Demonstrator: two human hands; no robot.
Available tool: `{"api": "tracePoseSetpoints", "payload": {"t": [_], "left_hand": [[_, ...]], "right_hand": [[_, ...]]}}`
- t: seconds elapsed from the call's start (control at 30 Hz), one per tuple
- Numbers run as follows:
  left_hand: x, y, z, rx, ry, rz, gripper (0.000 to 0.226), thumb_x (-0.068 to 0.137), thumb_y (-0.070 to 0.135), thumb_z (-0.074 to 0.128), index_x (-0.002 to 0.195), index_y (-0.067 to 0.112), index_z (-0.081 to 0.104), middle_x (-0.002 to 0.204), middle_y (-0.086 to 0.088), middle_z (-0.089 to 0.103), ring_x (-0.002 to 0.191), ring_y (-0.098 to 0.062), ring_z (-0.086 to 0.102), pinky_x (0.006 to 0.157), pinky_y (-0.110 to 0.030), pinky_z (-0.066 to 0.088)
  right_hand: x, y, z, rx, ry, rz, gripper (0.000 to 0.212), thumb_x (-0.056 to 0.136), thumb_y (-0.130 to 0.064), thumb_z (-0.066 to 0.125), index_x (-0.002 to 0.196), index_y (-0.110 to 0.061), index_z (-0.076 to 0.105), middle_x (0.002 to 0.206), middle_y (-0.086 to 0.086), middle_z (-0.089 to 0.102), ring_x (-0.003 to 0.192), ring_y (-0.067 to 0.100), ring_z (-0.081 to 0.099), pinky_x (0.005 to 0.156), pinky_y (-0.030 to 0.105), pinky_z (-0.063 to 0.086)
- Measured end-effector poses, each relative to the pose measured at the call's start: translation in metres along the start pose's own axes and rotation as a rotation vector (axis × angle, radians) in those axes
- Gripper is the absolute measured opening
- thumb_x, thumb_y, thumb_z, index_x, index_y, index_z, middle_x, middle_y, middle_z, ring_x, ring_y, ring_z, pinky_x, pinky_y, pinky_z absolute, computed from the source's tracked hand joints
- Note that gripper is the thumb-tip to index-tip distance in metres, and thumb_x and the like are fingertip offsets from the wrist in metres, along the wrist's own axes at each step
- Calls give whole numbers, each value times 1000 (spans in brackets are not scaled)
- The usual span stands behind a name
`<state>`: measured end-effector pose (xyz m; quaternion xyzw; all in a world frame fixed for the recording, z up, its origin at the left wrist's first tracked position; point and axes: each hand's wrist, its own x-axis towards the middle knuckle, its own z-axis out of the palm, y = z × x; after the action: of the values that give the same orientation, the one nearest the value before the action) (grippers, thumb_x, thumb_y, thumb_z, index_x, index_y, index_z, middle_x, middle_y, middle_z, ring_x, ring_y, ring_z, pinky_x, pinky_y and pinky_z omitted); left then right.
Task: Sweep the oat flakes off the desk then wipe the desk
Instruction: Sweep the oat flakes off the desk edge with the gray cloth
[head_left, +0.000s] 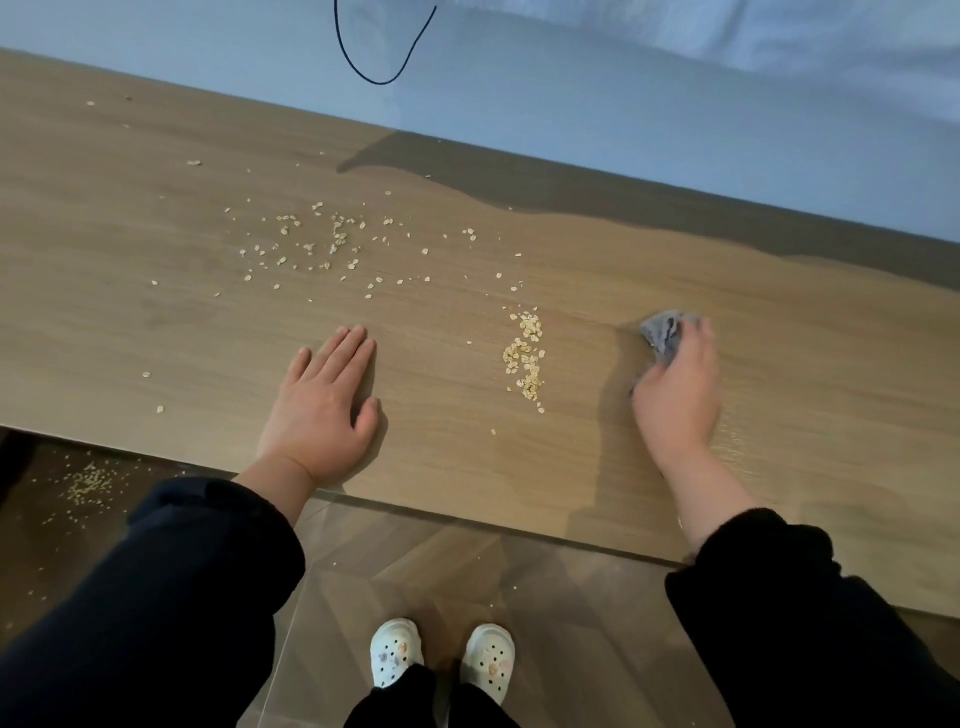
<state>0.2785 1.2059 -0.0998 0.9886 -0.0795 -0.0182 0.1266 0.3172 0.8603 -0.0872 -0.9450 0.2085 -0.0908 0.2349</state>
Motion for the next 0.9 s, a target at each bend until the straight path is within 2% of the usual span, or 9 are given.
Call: {"api": "tracePoseSetpoints", "payload": {"t": [0.13,0.33,0.4,0.47,0.57,0.7,0.77,0.83,0.9], "left_hand": [[0,0,0,4,3,-1,73,85,44,23,149,10,32,158,-1,24,147,-15,14,119,-43,10],[0,0,0,6,3,-2,73,85,44,23,150,10,31,159,-1,22,147,-15,12,120,-42,9],[1,0,0,1,2,2,73,85,44,23,149,10,32,158,-1,23,147,-15,13,120,-42,9],[0,-1,0,-1,5,1,73,85,44,25,149,10,32,158,-1,23,147,-15,13,120,-42,9],[0,-1,1,-8,11,6,72,85,43,26,149,11,33,158,-1,24,147,-15,14,119,-42,9],[0,-1,0,-13,10,7,71,86,42,27,149,11,33,158,-1,24,147,-15,13,119,-42,9],[0,-1,1,-8,14,4,71,86,42,27,149,12,33,158,0,23,147,-14,13,119,-41,8],[0,0,1,-11,16,4,71,86,42,28,149,11,34,158,0,23,147,-14,13,119,-41,9],[0,-1,1,-12,17,5,70,86,42,28,149,11,35,158,0,24,147,-15,14,119,-42,9]], "right_hand": [[11,-37,20,-27,-30,-82,60,87,1,51,143,-11,39,157,9,28,145,28,26,118,44,26],[11,-70,35,20,-351,-508,59,92,3,45,147,-17,37,160,0,22,148,16,17,120,33,12],[29,-51,33,71,-308,-477,57,91,3,45,145,-15,39,158,1,28,146,19,25,119,36,19],[54,-37,33,93,-189,-322,56,91,1,47,144,-15,38,154,4,33,141,24,34,117,41,26],[78,-50,40,-3,-108,-226,56,88,-3,51,142,-11,39,149,9,39,135,28,41,111,47,38],[58,-90,44,90,-268,-462,48,90,5,48,134,-14,48,145,2,43,116,12,47,91,18,39],[43,-94,43,87,-397,-598,54,90,8,46,137,-16,47,151,-1,38,127,12,44,100,22,40],[41,-88,40,74,-494,-667,58,90,9,45,141,-17,45,157,-2,29,144,13,28,118,32,25],[50,-82,35,96,-513,-698,57,89,13,44,140,-12,46,156,2,31,144,11,25,120,27,17]]}}
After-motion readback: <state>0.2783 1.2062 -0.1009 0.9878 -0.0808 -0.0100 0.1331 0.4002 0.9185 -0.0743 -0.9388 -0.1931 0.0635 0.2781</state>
